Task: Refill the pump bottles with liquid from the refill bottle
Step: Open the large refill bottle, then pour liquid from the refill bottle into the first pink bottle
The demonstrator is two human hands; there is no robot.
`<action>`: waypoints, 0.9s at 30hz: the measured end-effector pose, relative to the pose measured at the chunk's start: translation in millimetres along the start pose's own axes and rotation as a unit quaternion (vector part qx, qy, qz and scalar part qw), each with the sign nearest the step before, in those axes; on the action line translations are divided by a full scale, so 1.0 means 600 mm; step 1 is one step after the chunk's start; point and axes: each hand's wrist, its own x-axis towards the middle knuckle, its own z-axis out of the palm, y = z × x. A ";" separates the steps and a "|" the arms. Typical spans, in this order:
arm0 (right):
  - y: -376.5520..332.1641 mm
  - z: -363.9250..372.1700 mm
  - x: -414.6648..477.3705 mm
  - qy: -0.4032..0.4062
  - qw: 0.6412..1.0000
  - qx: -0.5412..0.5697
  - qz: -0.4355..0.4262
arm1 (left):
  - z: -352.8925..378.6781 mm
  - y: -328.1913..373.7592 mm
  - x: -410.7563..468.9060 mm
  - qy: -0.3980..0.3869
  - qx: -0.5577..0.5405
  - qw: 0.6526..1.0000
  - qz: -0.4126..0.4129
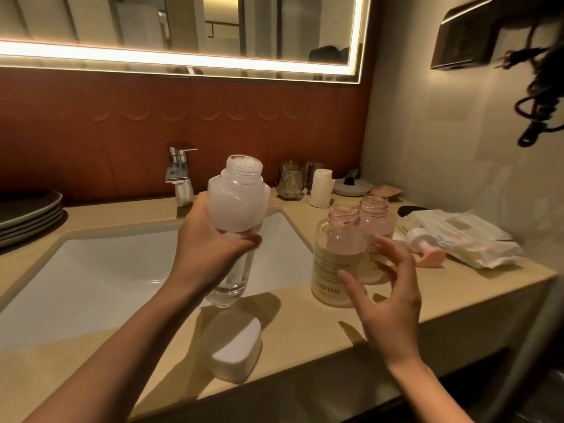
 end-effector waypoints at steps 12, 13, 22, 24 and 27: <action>-0.009 0.040 -0.007 -0.058 0.992 -0.056 0.102 | 0.034 -0.015 0.020 -0.011 0.025 1.000 0.013; -0.013 0.043 -0.006 -0.061 0.989 -0.069 0.113 | 0.036 -0.016 0.019 -0.010 0.024 1.000 0.013; -0.024 0.059 0.018 -0.051 0.984 -0.087 0.146 | 0.041 -0.020 0.016 -0.012 0.012 1.000 0.012; -0.012 0.046 0.020 -0.085 0.985 -0.046 0.141 | 0.039 -0.020 0.018 -0.017 0.015 1.000 0.015; 0.005 0.009 0.032 -0.189 0.972 0.041 0.135 | 0.035 -0.020 0.020 -0.024 0.019 0.999 0.020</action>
